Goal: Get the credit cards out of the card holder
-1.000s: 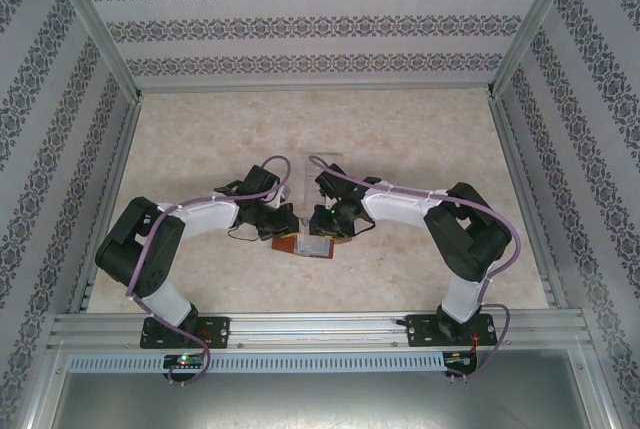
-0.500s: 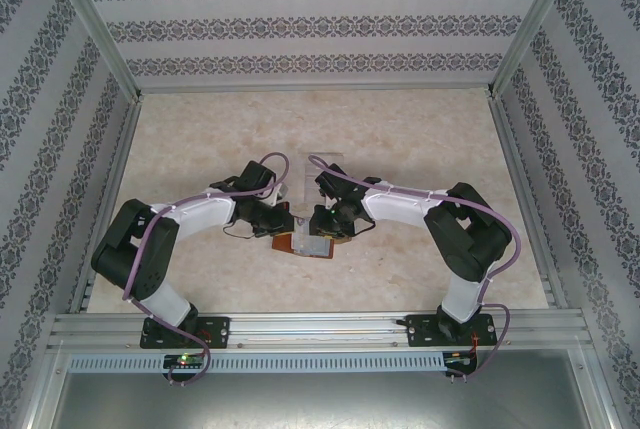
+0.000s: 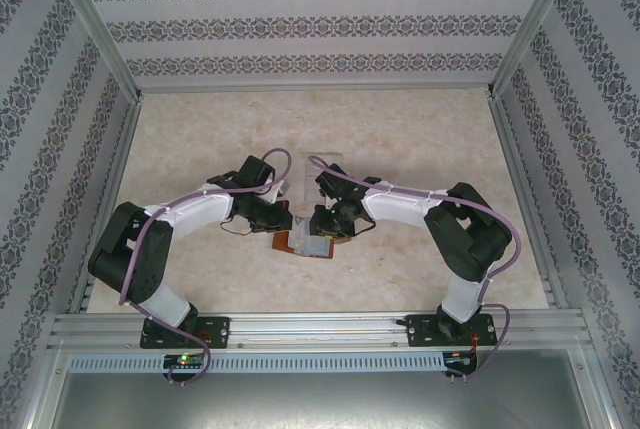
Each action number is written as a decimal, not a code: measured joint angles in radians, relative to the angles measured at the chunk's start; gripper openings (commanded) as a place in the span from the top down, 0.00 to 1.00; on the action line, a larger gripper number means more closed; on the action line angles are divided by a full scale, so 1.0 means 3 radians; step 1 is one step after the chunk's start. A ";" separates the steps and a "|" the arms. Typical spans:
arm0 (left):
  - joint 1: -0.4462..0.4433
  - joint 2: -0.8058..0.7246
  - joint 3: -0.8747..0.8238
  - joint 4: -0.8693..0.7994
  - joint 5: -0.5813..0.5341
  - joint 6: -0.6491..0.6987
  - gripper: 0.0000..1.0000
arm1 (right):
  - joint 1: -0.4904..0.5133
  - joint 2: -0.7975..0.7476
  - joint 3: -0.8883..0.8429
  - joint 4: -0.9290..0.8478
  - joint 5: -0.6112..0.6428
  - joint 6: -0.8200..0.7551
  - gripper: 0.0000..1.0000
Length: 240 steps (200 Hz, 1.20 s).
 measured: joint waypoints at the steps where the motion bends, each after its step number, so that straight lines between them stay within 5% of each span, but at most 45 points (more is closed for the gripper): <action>1: 0.0000 -0.0004 0.0005 -0.0008 -0.0001 0.0009 0.99 | 0.0000 0.0000 0.0000 0.0000 0.0000 -0.0001 0.72; 172: 0.0000 0.0189 0.0971 -0.1171 -0.0221 0.2045 1.00 | -0.0229 -0.0324 -0.0003 -0.0189 -0.0053 -0.0163 0.69; 240: -0.0001 0.0303 0.1391 -0.1563 -0.0360 0.3000 1.00 | -0.0838 -0.0931 -0.0107 -0.0398 -0.0074 -0.0406 0.69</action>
